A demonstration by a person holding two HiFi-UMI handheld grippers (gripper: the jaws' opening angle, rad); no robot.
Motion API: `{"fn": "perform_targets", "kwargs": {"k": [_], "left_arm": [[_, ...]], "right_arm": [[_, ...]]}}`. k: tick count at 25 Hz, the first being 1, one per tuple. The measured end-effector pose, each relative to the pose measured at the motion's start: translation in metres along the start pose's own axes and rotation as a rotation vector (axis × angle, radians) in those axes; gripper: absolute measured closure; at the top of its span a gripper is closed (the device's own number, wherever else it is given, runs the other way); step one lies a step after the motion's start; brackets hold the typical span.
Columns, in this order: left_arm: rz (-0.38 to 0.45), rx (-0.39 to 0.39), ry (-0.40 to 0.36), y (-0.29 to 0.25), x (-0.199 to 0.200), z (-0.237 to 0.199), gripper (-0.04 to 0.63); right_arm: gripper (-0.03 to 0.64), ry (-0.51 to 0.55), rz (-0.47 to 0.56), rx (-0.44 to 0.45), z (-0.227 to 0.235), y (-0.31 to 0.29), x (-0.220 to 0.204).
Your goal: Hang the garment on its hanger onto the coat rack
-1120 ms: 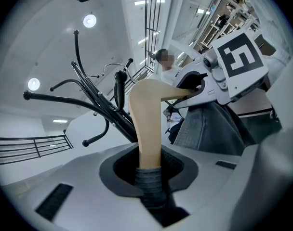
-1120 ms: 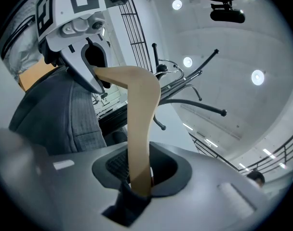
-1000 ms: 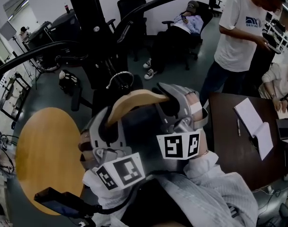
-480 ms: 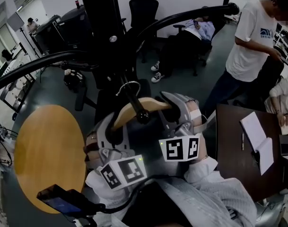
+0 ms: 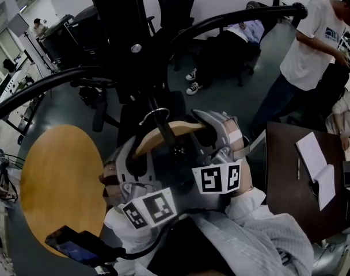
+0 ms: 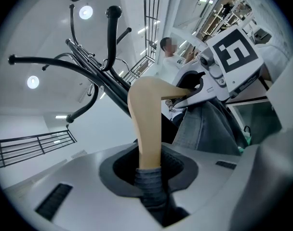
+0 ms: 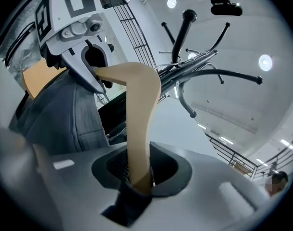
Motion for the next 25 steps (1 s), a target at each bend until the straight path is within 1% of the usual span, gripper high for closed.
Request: {"fn": "perform_targets", "kwargs": {"k": [2, 4, 6, 9, 12, 14, 16, 18, 20, 23, 25], "left_arm": [[0.016, 0.024, -0.018, 0.002, -0.002, 0.000, 0.515], [0.025, 0.025, -0.034, 0.004, -0.002, 0.000, 0.514], [0.037, 0.029, -0.042, 0.007, -0.001, 0.002, 0.512], [0.059, 0.039, -0.050, 0.013, 0.003, 0.002, 0.445], [0.076, 0.044, -0.054, 0.024, 0.007, 0.004, 0.409], [0.083, 0.053, -0.056, 0.034, 0.008, 0.005, 0.403], [0.086, 0.046, -0.052, 0.045, 0.008, 0.006, 0.402], [0.095, 0.016, -0.045, 0.057, 0.009, 0.007, 0.403], [0.128, -0.019, -0.028, 0.066, 0.015, 0.008, 0.402], [0.216, -0.046, 0.017, 0.076, 0.027, 0.010, 0.403], [0.286, -0.051, 0.068, 0.076, 0.035, 0.016, 0.403]], "right_arm": [[0.531, 0.002, -0.002, 0.017, -0.001, 0.001, 0.001], [0.527, -0.012, 0.001, 0.053, -0.001, 0.004, 0.003], [0.494, -0.032, 0.019, 0.095, 0.001, 0.011, 0.005], [0.444, -0.040, 0.041, 0.138, 0.006, 0.022, 0.009], [0.436, -0.044, 0.048, 0.140, 0.011, 0.036, 0.013], [0.436, -0.052, 0.052, 0.134, 0.014, 0.047, 0.015], [0.434, -0.070, 0.059, 0.123, 0.015, 0.058, 0.017], [0.434, -0.126, 0.070, 0.099, 0.018, 0.069, 0.015], [0.434, -0.215, 0.085, 0.075, 0.023, 0.078, 0.011], [0.434, -0.332, 0.097, 0.049, 0.027, 0.089, 0.007], [0.434, -0.388, 0.083, 0.031, 0.027, 0.096, 0.005]]}}
Point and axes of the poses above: the fingertips, and each gripper's own axes: y backward along the fingers, z to its right, x out of its top, the point moved 10 cm from there along y, backward along the fingers, and after that the axes turned 7 degrees about -x, right-handed, at the moved point
